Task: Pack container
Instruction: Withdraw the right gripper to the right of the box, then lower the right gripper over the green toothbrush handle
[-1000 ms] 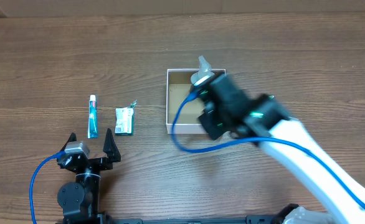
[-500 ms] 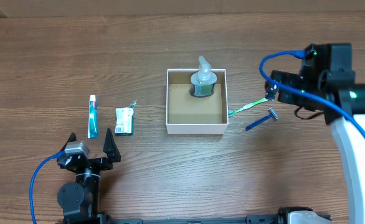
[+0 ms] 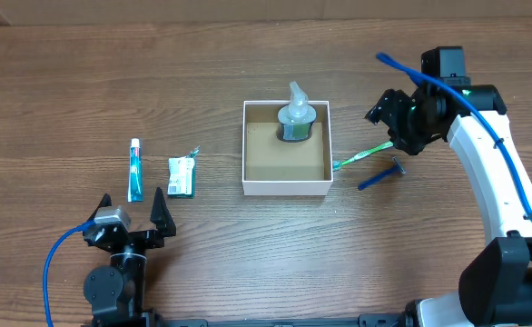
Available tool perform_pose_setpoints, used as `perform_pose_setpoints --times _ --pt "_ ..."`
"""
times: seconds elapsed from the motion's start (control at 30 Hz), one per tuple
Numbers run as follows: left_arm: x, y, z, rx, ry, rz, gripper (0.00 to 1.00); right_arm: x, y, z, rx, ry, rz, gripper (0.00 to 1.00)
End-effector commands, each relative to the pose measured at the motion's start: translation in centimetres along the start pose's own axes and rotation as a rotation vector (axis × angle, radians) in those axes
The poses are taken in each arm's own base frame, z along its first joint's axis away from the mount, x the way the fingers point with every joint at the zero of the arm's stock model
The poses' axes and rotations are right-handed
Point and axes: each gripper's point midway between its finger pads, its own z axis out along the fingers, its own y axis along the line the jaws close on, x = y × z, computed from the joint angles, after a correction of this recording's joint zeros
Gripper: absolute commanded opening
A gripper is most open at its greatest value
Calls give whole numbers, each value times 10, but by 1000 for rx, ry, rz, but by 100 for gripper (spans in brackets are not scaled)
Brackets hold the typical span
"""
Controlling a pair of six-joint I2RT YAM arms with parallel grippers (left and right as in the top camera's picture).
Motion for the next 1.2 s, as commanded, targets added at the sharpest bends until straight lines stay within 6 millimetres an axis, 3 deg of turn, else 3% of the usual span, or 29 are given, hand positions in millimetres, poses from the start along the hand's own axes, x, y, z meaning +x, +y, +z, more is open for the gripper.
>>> perform_pose_setpoints --times 0.0,0.13,0.4,0.57,0.93,1.17 --pt "0 -1 0 11 -4 -16 100 -10 -4 7 24 -27 161 73" --pt "0 -1 0 11 -4 -16 100 -3 -12 22 75 -21 265 75" --pt "0 -1 0 11 -4 -16 100 -1 -43 33 234 -96 196 74" --pt "0 -1 0 11 -4 -16 100 5 -61 52 254 -122 331 73" --pt "0 -1 0 11 -4 -16 100 -19 -41 66 132 -214 337 67" --pt "0 -1 0 11 -4 -16 100 -18 -44 88 154 -196 324 67"
